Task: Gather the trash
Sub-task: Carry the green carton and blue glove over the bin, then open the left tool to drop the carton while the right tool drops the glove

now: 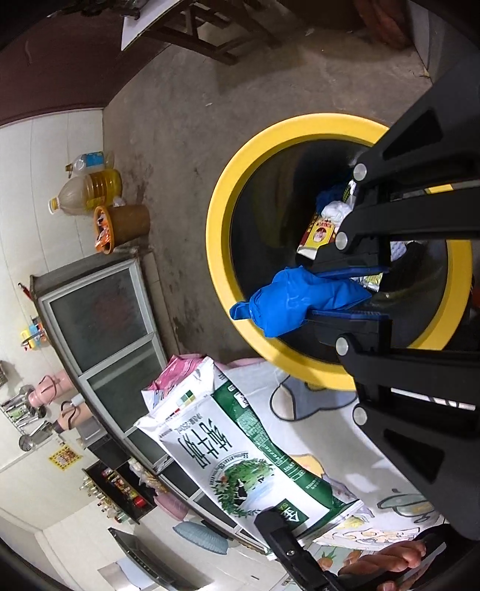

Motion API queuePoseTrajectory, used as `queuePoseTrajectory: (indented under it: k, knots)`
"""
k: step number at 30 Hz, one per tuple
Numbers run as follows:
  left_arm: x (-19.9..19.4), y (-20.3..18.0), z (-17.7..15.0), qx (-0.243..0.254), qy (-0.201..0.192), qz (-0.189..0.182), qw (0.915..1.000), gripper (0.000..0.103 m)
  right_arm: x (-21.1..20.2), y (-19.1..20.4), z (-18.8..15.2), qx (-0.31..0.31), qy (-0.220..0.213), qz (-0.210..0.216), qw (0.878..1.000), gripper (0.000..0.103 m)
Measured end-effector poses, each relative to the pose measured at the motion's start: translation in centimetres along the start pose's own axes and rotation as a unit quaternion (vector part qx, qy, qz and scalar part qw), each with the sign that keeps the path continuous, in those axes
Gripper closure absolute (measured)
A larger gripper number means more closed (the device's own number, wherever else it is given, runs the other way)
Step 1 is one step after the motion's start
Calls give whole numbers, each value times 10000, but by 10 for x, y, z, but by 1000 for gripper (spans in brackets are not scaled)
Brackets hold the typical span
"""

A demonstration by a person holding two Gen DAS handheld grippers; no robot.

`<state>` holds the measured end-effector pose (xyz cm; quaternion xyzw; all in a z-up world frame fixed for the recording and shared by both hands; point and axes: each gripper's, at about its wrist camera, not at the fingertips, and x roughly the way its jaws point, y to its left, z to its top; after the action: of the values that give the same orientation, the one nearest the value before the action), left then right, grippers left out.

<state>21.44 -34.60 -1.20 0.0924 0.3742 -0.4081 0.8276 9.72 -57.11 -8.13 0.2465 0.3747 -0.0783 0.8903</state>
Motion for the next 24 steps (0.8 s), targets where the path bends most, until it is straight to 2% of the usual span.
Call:
queuePoseTrajectory:
  k: [9,17,18,19,20,21,22,23,24]
  knots:
    - [27,-20,7,196,122,-147,9996,72,8,-18,-5,168,116,-192,9996,88]
    - [36,-27,11,200,142,-176,9995,71,7,-24,-6,237,179,-368,9989,87]
    - [37,-26,11,180,146,-179,9996,65,7,-25,-6,215,217,-390,9988,87]
    - [37,-26,12,158,142,-189,9996,56,8,-25,-6,156,279,-424,9986,83]
    - [36,-24,12,103,124,-192,9997,34,10,-22,-6,116,322,-482,9983,73]
    - [32,-22,11,-4,42,-167,9999,23,10,-23,-6,123,330,-596,9976,66]
    - [30,-20,12,-45,-7,-153,9999,20,10,-24,-7,180,319,-690,9969,47]
    - [28,-19,12,-55,-37,-156,9999,19,9,-25,-6,238,302,-711,9967,43]
    - [26,-19,12,-53,-47,-150,9999,14,7,-28,-8,319,289,-711,9965,43]
